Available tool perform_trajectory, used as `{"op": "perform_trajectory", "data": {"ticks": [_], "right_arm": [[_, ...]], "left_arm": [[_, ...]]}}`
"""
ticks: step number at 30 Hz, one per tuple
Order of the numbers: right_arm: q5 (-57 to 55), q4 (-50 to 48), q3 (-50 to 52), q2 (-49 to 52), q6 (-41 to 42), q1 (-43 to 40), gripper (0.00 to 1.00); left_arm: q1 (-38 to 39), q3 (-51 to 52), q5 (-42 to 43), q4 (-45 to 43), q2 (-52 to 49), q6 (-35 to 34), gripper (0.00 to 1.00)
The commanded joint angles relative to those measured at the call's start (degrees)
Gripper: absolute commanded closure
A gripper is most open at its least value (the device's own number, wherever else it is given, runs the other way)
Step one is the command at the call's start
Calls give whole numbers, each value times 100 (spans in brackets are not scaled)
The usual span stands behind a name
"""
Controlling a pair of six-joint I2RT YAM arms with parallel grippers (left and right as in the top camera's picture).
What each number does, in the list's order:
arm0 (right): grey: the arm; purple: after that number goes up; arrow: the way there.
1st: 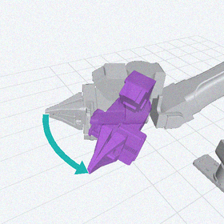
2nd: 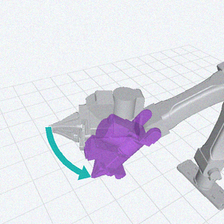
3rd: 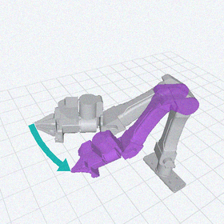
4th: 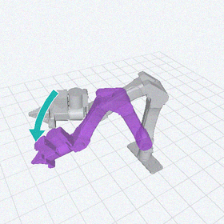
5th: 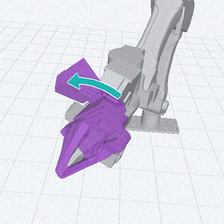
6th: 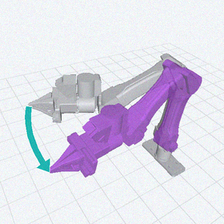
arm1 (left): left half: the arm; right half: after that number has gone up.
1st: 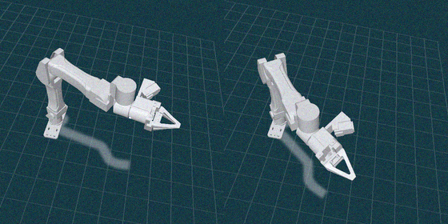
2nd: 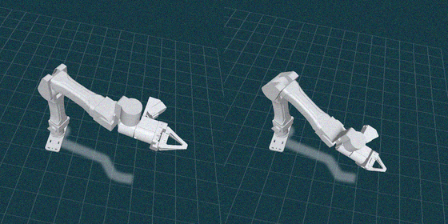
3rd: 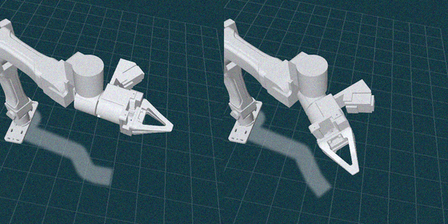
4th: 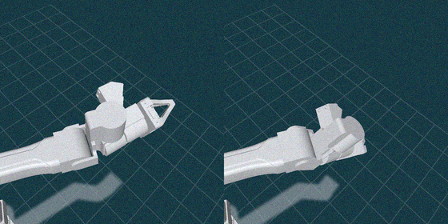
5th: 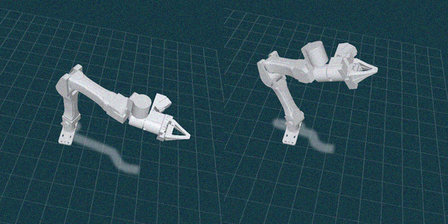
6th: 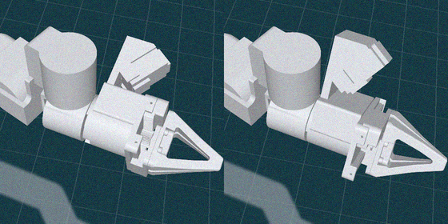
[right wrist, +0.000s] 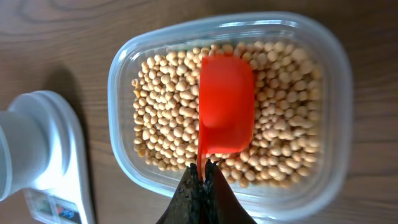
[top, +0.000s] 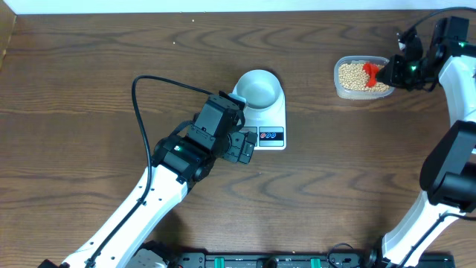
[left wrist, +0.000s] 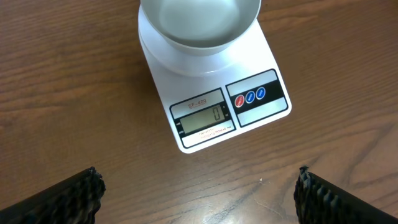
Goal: Scoop item into bowl and weigh 50g on scale
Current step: 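Lower the red scoop with the right gripper into the soybean tub, then drag the red scoop through the soybeans and lift it filled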
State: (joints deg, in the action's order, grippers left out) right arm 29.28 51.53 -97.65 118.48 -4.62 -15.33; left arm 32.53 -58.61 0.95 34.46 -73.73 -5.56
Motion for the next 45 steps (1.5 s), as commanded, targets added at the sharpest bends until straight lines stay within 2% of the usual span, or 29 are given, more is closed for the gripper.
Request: {"op": "perform_trajectory", "data": {"ticks": [1, 15, 25, 45], "right_arm": [[741, 59, -15, 417, 140, -103, 99], [1840, 11, -15, 557, 315, -439, 99], [2186, 57, 7, 568, 481, -813, 99], [2057, 140, 70, 905, 369, -769, 99]], "left_arm": [[2, -24, -13, -2, 2, 57, 0], [2, -24, -13, -2, 2, 55, 0], [2, -24, -13, -2, 2, 57, 0], [2, -24, -13, -2, 2, 57, 0]]}}
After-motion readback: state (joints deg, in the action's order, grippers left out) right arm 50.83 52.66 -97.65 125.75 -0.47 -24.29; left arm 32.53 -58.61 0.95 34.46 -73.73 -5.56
